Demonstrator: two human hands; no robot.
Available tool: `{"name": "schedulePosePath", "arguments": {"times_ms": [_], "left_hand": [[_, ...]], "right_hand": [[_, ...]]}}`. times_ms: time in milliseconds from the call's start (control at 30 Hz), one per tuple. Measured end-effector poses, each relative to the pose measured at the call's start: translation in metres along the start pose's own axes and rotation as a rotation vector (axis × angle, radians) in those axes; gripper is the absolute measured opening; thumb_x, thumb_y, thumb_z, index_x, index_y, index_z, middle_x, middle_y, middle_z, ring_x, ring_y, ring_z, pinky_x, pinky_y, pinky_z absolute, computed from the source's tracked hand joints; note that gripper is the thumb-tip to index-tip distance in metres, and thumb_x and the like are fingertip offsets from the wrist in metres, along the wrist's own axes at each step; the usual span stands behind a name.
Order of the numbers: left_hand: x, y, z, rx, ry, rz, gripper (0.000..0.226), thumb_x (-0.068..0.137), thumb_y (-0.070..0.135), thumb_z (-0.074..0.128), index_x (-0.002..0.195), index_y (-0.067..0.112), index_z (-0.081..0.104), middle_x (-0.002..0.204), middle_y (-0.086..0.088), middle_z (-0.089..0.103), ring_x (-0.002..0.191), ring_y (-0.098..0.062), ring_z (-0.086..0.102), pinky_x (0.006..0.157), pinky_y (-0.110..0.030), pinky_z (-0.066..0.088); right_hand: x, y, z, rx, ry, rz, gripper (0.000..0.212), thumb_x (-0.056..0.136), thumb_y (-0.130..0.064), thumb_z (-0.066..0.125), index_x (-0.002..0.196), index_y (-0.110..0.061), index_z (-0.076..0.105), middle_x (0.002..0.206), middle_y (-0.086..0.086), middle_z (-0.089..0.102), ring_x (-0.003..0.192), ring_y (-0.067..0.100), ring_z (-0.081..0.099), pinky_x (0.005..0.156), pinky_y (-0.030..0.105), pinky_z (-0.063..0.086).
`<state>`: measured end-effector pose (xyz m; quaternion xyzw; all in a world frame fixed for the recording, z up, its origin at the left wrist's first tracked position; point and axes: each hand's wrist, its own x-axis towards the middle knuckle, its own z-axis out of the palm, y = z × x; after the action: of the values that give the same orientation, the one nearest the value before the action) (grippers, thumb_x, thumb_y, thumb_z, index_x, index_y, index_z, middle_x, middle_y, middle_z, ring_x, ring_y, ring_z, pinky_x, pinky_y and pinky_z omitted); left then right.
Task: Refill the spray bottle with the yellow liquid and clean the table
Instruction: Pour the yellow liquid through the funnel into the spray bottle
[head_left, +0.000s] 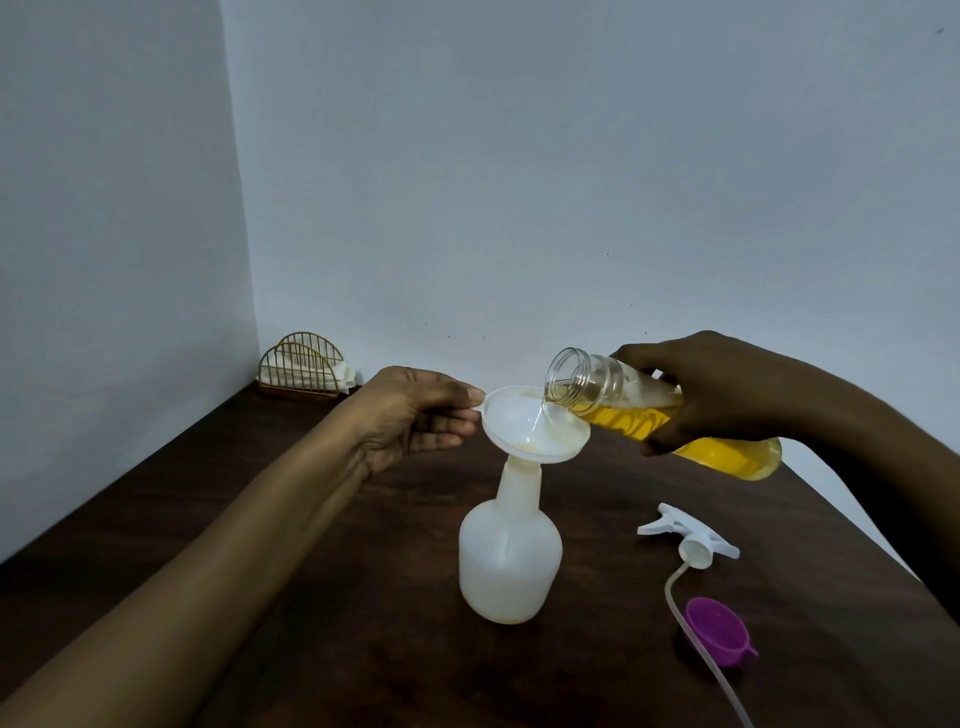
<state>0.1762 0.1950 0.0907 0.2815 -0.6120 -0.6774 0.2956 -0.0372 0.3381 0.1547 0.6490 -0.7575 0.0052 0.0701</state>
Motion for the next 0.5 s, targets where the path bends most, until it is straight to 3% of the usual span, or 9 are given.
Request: {"name": "schedulePosePath", "arguments": {"times_ms": [500], "left_hand": [[0.0016,-0.0008,-0.0009,0.003,-0.001,0.001,0.007,0.084,0.006,0.063,0.083,0.002,0.069,0.055,-0.001,0.068,0.046,-0.005,0.063,0.044,-0.016,0.052]], "right_hand": [[0.0014,-0.0002,-0.0012,-0.012,0.001,-0.011,0.062,0.064,-0.040,0.081,0.117,-0.037,0.050,0.106,-0.011,0.062,0.099,0.016,0.057,0.084,0.038,0.048]]}}
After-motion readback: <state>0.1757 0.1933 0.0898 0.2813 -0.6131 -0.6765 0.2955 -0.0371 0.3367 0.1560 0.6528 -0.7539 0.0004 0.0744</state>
